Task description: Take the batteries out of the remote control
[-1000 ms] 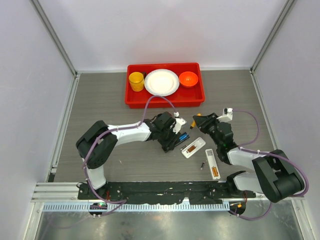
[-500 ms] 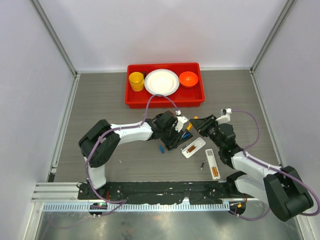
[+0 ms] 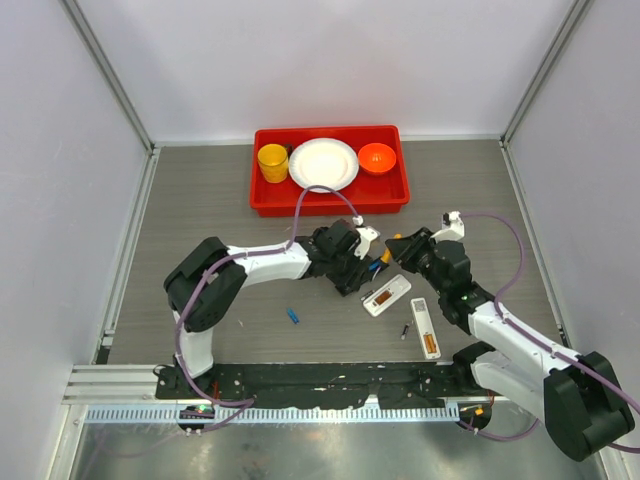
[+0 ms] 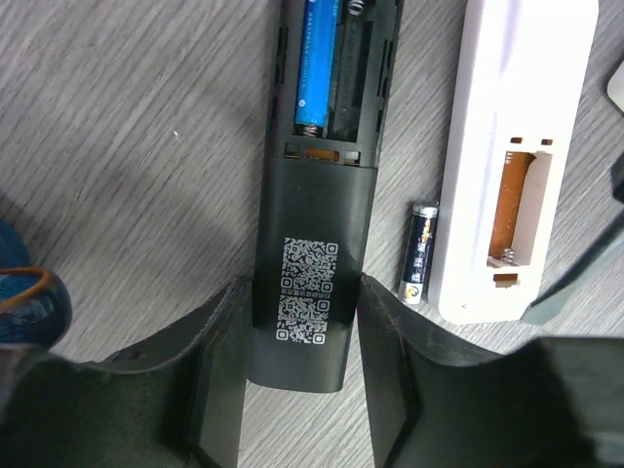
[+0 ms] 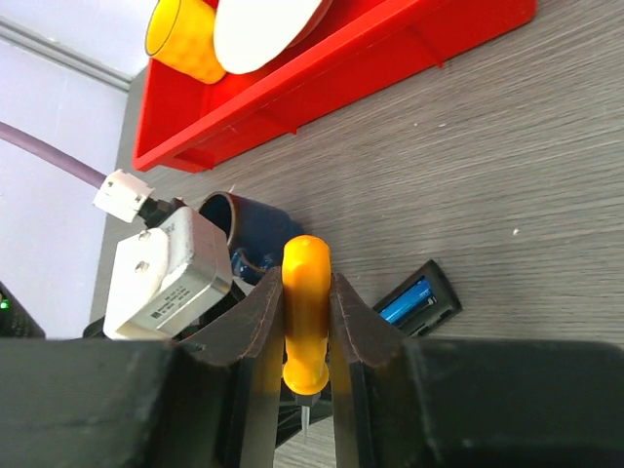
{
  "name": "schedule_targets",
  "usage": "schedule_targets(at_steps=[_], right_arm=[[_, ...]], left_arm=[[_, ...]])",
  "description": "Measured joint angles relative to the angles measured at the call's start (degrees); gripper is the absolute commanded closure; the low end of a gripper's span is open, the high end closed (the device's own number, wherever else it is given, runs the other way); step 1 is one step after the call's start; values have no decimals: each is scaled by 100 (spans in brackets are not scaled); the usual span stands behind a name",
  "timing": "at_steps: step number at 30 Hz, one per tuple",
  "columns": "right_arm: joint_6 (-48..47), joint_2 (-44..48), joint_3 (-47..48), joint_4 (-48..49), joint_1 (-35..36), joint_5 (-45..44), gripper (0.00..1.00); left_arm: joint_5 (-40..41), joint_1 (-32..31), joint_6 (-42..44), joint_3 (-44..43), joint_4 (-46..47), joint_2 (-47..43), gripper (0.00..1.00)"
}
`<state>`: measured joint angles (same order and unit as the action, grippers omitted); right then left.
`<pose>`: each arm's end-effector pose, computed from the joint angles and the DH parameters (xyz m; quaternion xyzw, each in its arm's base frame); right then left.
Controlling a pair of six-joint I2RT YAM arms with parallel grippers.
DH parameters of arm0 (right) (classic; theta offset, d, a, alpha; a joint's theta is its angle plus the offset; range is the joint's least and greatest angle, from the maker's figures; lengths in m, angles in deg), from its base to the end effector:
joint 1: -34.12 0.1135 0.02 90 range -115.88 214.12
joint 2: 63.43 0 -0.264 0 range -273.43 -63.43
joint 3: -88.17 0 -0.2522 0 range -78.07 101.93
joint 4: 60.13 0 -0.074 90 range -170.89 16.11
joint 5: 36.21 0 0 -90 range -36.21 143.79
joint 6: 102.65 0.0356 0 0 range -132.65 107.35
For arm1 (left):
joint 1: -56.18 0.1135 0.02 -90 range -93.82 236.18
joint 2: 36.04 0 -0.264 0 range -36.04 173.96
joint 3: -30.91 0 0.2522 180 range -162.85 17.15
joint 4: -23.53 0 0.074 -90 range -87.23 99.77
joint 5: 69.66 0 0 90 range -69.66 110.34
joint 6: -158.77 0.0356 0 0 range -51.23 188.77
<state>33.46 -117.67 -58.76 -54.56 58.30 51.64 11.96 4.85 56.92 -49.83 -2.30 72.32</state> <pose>0.1889 0.0833 0.2072 0.1626 0.7797 0.3358 0.5029 0.2407 -0.3090 0.1594 0.3414 0.8836 -0.2229 0.2301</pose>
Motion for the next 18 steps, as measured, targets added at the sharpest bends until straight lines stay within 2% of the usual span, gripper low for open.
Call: schedule_targets(at_steps=[3, 6, 13, 18], right_arm=[[-105, -13, 11, -101, -2, -116, 99], [-162, -59, 11, -142, -2, -179, 99], [-264, -90, 11, -179, -22, -304, 99], [-323, -90, 11, -181, -83, -378, 99]], left_arm=[[22, 7, -52, -39, -4, 24, 36], [-26, 0, -111, -39, 22, 17, 32], [-284, 11, -74, -39, 26, 13, 32], [-955, 109, 52, 0, 79, 15, 34]])
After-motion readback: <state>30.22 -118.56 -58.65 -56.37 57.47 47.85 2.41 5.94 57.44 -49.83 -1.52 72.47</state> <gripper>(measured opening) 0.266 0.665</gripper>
